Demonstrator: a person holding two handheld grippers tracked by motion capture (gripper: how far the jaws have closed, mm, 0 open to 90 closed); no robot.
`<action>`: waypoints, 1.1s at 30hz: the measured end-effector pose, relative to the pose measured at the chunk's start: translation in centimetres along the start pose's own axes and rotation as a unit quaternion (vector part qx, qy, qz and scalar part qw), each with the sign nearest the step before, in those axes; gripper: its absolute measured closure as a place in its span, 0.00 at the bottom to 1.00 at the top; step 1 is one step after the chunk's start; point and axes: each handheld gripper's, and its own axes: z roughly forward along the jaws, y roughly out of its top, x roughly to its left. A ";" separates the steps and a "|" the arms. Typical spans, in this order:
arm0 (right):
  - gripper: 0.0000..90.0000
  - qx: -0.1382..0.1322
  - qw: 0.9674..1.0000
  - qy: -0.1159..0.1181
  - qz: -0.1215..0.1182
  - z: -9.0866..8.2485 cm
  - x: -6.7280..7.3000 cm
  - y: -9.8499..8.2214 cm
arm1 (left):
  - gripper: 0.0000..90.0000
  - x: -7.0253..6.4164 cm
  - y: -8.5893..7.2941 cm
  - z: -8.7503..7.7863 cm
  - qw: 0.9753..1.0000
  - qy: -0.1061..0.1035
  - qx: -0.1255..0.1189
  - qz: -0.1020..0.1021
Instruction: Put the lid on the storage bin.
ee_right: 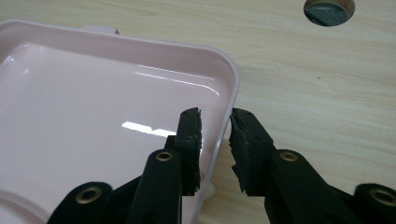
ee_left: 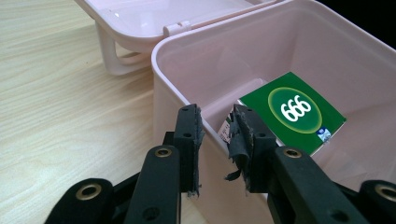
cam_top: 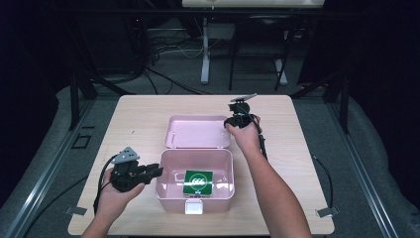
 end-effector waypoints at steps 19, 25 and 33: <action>0.89 -0.002 1.000 0.007 0.023 0.3 -0.3 -0.1 | 0.81 0.0 0.0 0.0 1.000 0.000 0.001 -0.002; 0.90 -0.014 0.999 0.010 0.028 -0.2 -0.1 0.0 | 0.81 -0.1 0.0 0.0 1.000 0.002 -0.003 -0.003; 0.92 -0.027 0.999 0.012 0.029 -0.9 0.1 0.1 | 0.82 -0.1 0.0 0.0 1.000 0.003 -0.002 -0.003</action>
